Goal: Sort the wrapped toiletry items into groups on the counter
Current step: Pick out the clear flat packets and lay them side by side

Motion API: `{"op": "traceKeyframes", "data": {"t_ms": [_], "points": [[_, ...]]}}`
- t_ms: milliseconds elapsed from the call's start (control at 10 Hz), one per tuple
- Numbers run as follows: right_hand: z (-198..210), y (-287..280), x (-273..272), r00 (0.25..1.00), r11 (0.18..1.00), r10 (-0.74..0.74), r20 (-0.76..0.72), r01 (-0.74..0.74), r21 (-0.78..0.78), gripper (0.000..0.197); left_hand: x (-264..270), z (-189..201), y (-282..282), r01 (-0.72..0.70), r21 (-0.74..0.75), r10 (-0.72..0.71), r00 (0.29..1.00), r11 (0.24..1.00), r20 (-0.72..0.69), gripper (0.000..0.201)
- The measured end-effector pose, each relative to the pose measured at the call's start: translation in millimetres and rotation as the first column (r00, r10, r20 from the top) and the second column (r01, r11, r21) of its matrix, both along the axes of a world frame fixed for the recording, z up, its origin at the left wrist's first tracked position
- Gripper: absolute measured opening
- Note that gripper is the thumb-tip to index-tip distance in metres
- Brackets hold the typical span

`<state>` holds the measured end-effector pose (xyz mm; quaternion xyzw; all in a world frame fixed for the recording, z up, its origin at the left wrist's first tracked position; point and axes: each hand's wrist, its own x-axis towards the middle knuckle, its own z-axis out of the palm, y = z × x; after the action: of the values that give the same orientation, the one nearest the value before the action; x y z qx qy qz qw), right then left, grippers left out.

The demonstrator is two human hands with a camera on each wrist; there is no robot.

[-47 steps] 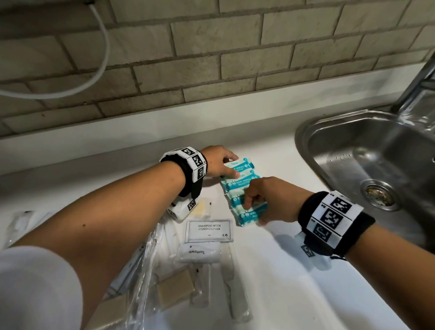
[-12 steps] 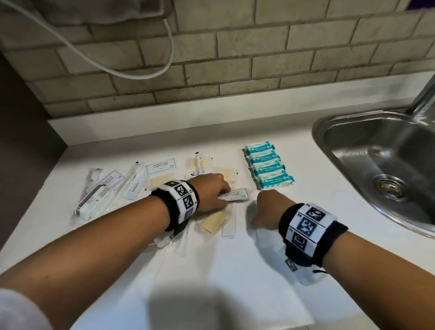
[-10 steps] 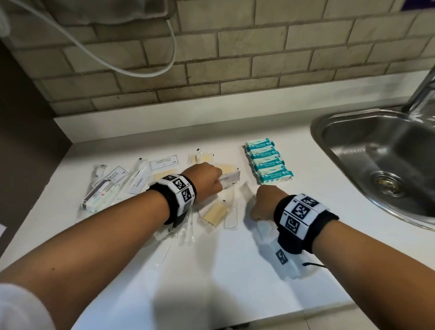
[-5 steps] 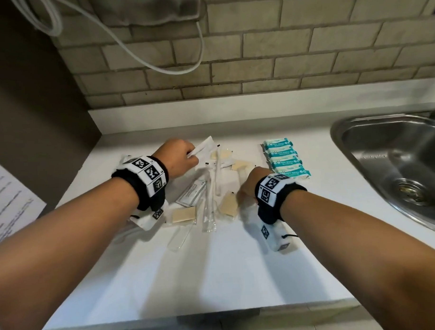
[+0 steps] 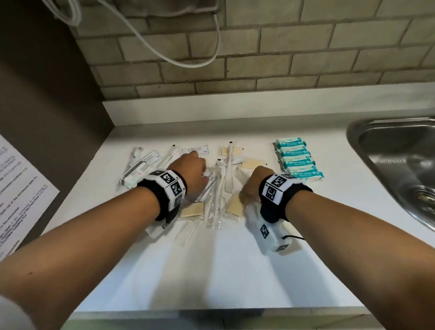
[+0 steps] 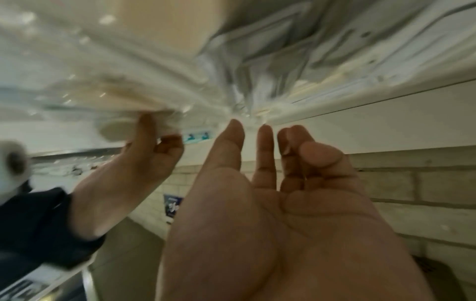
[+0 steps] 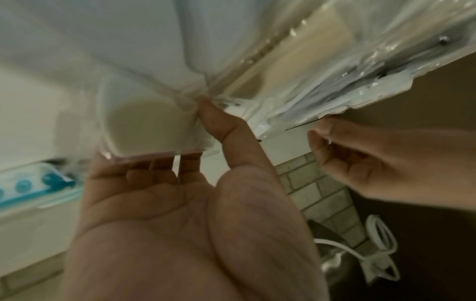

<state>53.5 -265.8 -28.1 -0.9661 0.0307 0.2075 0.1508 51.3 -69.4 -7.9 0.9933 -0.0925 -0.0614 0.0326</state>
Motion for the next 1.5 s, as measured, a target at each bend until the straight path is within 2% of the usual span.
{"op": "traceKeyframes", "data": {"t_ms": [100, 200, 300, 400, 500, 600, 700, 800, 900, 1000, 1100, 1200, 1300, 1400, 1500], "points": [[-2, 6, -1, 1.000, 0.999, 0.004, -0.012, -0.004, -0.035, 0.045, -11, 0, -15, -0.009, -0.075, -0.002, 0.989, 0.997, -0.150, 0.032], [-2, 10, -4, 0.988, 0.965, 0.145, -0.049, -0.152, -0.215, 0.040, -19, -8, -20, -0.033, -0.015, 0.030, 0.980, 0.999, -0.199, 0.045], [2, 13, -6, 0.994, 0.960, 0.102, -0.039, -0.109, -0.257, 0.041, -18, -14, -21, -0.040, -0.008, 0.038, 0.982, 0.999, -0.184, 0.034], [-12, 13, 8, 0.994, 0.975, 0.112, -0.003, -0.111, -0.191, 0.056, -7, -8, -17, -0.082, -0.036, 0.073, 0.978, 0.996, -0.195, 0.026], [-8, 14, 7, 0.999, 0.999, 0.039, -0.015, -0.039, -0.018, 0.073, 5, -4, 0, -0.120, -0.002, 0.118, 0.979, 0.993, -0.165, 0.024], [-10, 13, 21, 1.000, 0.999, -0.019, 0.006, 0.019, 0.030, 0.042, 11, -6, 18, -0.153, 0.043, 0.158, 0.974, 0.987, -0.161, 0.020], [-10, 17, 32, 0.999, 0.998, -0.043, 0.010, 0.042, 0.038, 0.038, 9, -5, 27, -0.123, 0.031, 0.126, 0.987, 0.992, -0.096, 0.028], [9, 28, 29, 0.999, 0.992, -0.020, 0.041, 0.015, 0.125, 0.039, 1, -1, 20, 0.010, -0.115, -0.021, 0.996, 0.993, -0.087, 0.025], [10, 36, 36, 0.999, 0.985, -0.008, 0.036, 0.002, 0.172, 0.035, -10, -5, 6, 0.076, -0.107, -0.101, 0.964, 0.991, -0.247, 0.015], [13, 41, 27, 0.994, 0.990, 0.106, -0.015, -0.104, 0.101, 0.014, -12, -11, 3, 0.056, -0.001, -0.054, 0.964, 0.998, -0.261, 0.028], [-7, 51, 31, 0.954, 0.959, 0.247, -0.172, -0.266, -0.098, 0.031, -10, -10, 8, 0.028, 0.100, -0.004, 0.973, 0.995, -0.232, 0.046], [-15, 60, 33, 0.948, 0.915, 0.263, -0.179, -0.304, -0.266, 0.012, -13, -8, 7, 0.011, 0.132, 0.017, 0.978, 0.991, -0.209, 0.050], [-3, 64, 20, 0.950, 0.936, 0.299, -0.087, -0.310, -0.169, 0.036, -18, -6, -2, -0.002, 0.103, 0.027, 0.972, 0.995, -0.234, 0.042], [8, 65, 16, 0.915, 0.865, 0.392, -0.094, -0.402, -0.302, 0.043, -13, -6, -6, -0.057, 0.075, 0.076, 0.957, 0.996, -0.280, 0.030], [5, 68, 14, 0.888, 0.815, 0.379, -0.261, -0.454, -0.361, 0.045, -11, -4, -5, -0.082, 0.059, 0.096, 0.954, 0.995, -0.283, 0.027]]}}
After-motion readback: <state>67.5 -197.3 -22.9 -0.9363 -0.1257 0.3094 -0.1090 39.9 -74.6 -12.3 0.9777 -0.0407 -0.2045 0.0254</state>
